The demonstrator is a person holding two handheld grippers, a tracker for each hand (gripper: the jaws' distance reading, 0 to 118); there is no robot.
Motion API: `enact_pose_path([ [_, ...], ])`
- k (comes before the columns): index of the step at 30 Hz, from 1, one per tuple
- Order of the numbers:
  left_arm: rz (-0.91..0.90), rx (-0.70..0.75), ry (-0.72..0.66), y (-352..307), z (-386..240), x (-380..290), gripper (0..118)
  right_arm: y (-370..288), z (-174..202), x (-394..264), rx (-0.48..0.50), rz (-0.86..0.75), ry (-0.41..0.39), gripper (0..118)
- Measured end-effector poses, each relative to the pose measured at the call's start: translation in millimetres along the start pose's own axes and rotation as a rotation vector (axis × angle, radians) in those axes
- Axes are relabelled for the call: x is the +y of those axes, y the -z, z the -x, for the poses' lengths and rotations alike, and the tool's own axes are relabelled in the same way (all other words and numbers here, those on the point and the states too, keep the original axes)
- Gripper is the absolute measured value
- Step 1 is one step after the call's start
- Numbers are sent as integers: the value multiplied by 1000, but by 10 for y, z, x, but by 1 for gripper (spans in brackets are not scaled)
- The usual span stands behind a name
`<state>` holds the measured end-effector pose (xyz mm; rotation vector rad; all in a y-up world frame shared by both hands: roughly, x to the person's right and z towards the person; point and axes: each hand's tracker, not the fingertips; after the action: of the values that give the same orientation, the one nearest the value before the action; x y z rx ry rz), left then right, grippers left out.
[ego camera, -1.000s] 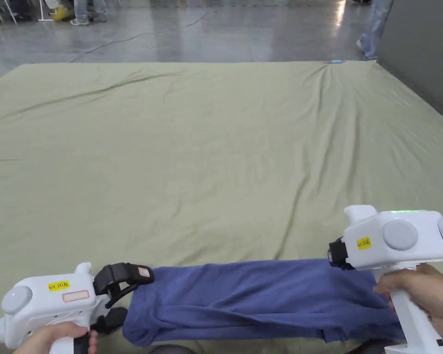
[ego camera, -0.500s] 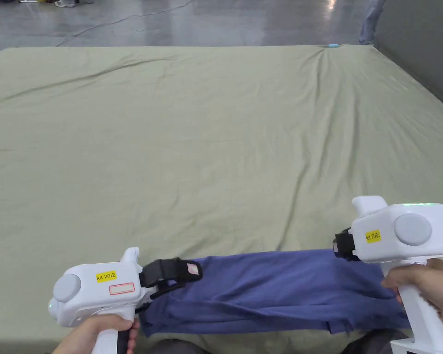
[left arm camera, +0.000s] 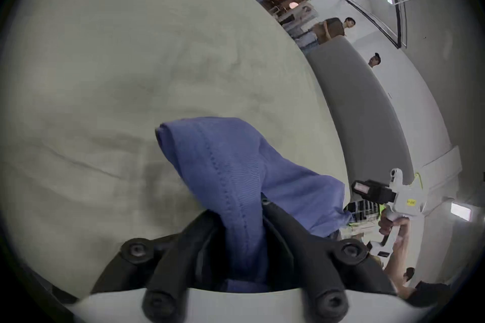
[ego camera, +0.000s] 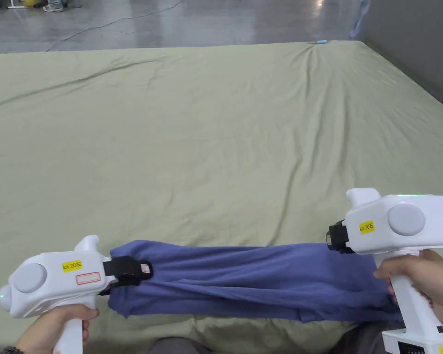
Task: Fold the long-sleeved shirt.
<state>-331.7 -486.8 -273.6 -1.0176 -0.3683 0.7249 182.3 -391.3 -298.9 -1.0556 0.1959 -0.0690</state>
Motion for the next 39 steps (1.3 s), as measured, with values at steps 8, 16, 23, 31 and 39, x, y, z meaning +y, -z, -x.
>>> enact_pose_path([
  [8, -112, 281, -82, -873, 422, 288, 1, -64, -24, 18, 2, -13, -1, 0],
  [16, -158, 291, -95, -1376, 297, 272, 1, -27, 77, 48, 28, -15, -13, 0],
  [23, -85, 59, 42, -1067, -940, 68, 1, -79, 139, 22, 56, -23, -28, 0],
  [31, 127, -9, 250, 225, -2119, -266, 1, -151, -30, -18, 59, -31, -4, 0],
  [39, 314, 105, 206, 1528, -2035, -446, 26, -303, -250, -57, 43, -52, 32, 0],
])
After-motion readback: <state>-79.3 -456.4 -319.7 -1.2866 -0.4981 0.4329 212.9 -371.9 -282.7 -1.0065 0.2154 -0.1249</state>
